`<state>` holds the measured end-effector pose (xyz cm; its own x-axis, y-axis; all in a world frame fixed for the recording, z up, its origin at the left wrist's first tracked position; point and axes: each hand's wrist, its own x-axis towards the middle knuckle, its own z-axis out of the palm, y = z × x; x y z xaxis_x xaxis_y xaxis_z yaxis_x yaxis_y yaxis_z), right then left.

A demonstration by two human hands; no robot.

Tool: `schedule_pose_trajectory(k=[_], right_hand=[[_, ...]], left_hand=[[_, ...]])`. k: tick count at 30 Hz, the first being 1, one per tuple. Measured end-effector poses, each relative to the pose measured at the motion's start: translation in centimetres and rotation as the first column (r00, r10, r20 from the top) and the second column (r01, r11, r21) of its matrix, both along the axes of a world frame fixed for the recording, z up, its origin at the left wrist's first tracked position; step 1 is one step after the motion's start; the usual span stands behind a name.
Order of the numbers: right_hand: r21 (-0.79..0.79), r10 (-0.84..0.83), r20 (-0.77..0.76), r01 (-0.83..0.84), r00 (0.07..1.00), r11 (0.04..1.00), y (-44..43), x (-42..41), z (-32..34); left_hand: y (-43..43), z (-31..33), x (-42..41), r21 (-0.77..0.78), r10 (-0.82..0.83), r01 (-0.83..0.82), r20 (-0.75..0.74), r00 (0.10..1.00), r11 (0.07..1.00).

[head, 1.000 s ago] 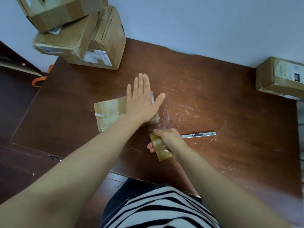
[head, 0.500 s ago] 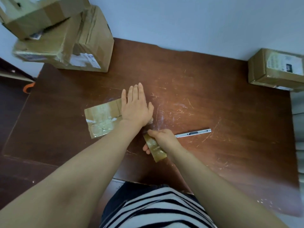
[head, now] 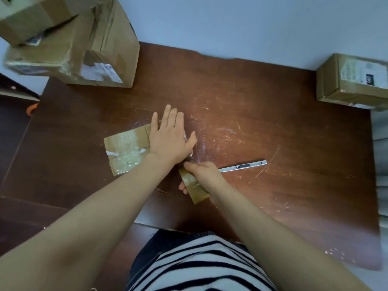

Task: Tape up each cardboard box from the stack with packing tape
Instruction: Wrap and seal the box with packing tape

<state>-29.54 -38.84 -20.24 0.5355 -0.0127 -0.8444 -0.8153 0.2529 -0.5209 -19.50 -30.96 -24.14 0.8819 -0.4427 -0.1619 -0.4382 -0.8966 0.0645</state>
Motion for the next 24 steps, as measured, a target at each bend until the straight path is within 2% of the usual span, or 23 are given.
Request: schedule_pose_trajectory(k=[2,12,18,22,24], right_hand=[[0.010,0.006,0.000,-0.006,1.000,1.000,0.0,-0.2,0.2],[0.033,0.015,0.021,-0.016,1.000,0.999,-0.5,-0.2,0.0],[0.048,0.019,0.025,-0.020,1.000,0.999,-0.7,-0.2,0.1],[0.034,0.018,0.031,-0.020,0.999,0.999,-0.6,-0.5,0.1],[0.027,0.033,0.043,-0.034,0.999,0.999,-0.7,-0.7,0.0]], left_hand=[[-0.1,0.0,0.1,0.027,-0.042,0.042,0.013,0.999,0.999],[-0.2,-0.4,0.1,-0.044,-0.199,0.201,0.035,0.979,0.979],[0.6,-0.8,-0.5,-0.014,-0.301,0.302,0.026,0.953,0.953],[1.0,-0.8,-0.5,-0.038,-0.321,0.321,-0.023,0.947,0.947],[1.0,-0.4,0.0,-0.103,-0.334,0.323,-0.114,0.936,0.941]])
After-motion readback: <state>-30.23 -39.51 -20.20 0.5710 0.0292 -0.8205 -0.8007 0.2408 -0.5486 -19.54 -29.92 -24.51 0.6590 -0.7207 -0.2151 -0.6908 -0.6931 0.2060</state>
